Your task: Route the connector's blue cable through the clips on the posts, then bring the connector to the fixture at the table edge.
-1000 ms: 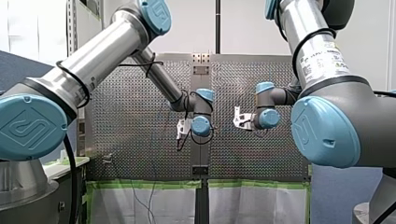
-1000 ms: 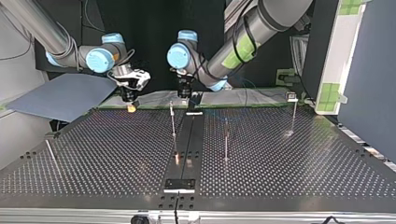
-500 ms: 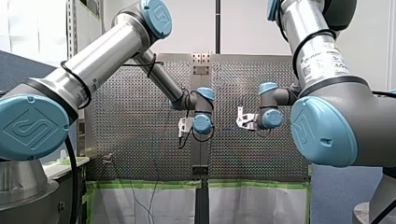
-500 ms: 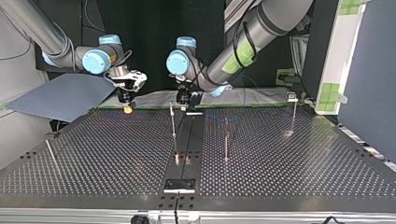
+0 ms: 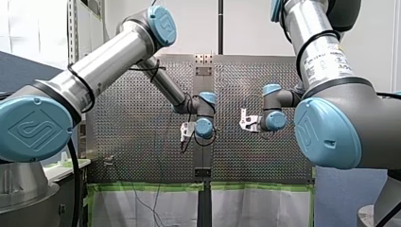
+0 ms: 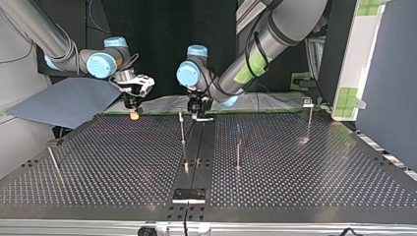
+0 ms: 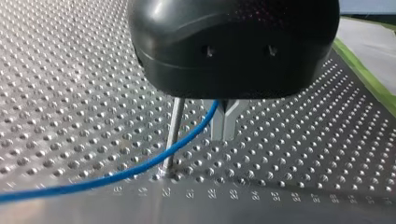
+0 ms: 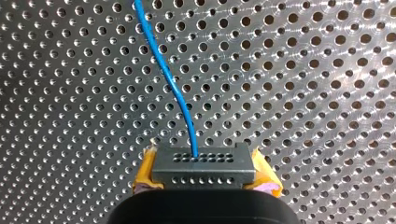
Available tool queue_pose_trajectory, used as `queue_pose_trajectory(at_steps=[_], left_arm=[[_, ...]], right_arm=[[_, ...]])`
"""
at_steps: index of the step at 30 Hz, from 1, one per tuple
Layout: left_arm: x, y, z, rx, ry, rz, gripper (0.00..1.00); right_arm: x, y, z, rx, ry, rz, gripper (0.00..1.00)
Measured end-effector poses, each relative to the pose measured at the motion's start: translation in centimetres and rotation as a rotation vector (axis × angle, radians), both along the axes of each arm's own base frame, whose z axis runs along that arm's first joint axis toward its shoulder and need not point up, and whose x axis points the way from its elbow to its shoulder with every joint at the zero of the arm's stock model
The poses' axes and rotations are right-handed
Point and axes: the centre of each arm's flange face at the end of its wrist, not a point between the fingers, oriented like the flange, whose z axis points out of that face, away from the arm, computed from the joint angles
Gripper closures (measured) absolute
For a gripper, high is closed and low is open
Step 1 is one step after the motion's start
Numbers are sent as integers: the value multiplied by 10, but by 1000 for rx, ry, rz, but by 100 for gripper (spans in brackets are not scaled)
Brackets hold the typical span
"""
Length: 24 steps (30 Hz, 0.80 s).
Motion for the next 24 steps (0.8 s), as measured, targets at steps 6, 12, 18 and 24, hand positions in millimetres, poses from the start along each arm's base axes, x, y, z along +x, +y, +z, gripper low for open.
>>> queue_pose_trajectory(at_steps=[6, 12, 18, 24], left_arm=[[21, 2, 10, -28, -10, 16, 100], [36, 8, 19, -38, -19, 24, 100], [45, 16, 19, -41, -19, 30, 100], [49, 20, 20, -43, -19, 33, 100]], right_arm=[[-1, -4, 1, -6, -2, -4, 100], [-2, -12, -1, -9, -3, -10, 100], [-3, -22, 3, -21, -9, -17, 100], [-5, -30, -7, -10, -3, -22, 100]])
